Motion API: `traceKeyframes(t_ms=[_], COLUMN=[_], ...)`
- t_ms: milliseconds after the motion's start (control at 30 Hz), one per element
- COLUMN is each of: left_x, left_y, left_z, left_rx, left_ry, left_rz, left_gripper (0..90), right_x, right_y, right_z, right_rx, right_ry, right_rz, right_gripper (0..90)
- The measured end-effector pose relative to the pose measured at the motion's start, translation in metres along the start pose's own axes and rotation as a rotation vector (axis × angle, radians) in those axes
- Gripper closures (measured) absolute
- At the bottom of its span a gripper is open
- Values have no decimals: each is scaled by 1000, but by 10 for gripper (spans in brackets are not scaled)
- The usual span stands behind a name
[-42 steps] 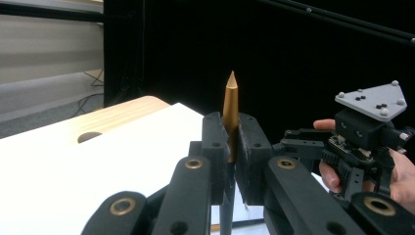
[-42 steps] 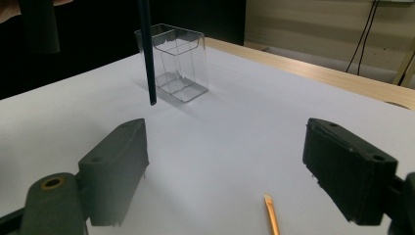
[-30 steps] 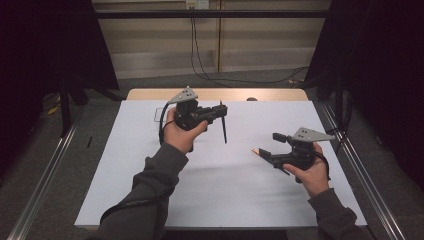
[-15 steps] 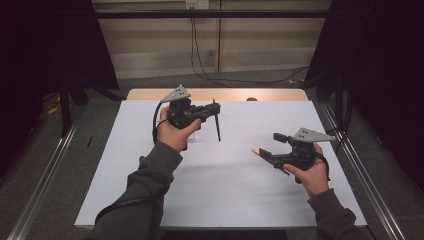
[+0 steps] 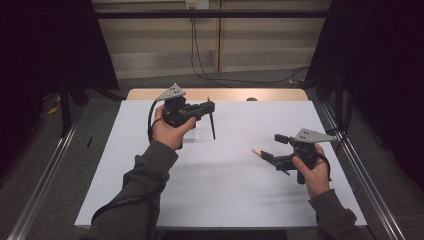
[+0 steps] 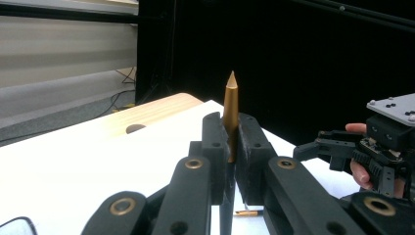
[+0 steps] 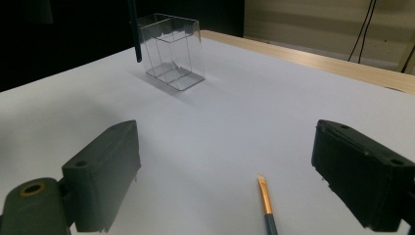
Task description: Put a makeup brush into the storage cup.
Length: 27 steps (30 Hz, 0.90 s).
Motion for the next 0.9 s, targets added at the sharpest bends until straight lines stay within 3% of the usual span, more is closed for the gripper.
traceKeyframes(t_ms=[300,533,600,767,900], left_x=[7,13,14,18,21], left_y=[5,10,12,15,19], left_z=[3,6,7,10,13], left_rx=[-4,-12,-9,-9,5], left_ry=[6,10,6,1,-10], left_rz=[22,38,61,55,84], left_gripper=[840,840,840,840,840], right_x=[-5,-5,-5,-5,-4], right_y=[3,3,4,4,4], right_z=[-2,-1,-1,-1,-1], right_rx=[-2,-10,-12,-5,-4], right_ry=[-31,-29,-29,-30,-24], right_rz=[-13,-6,-4,-4,1], right_gripper=[100,97,97,97,97])
Point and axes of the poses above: each handheld gripper's, and its own axes: y roughly backward along the jaws, z roughly out of its top, x roughly to its left, the point moved 4 cm from there along -y, roughly forward along the jaws, and after that the axes turned 5 degrees about -x, right-handed, at the moved point
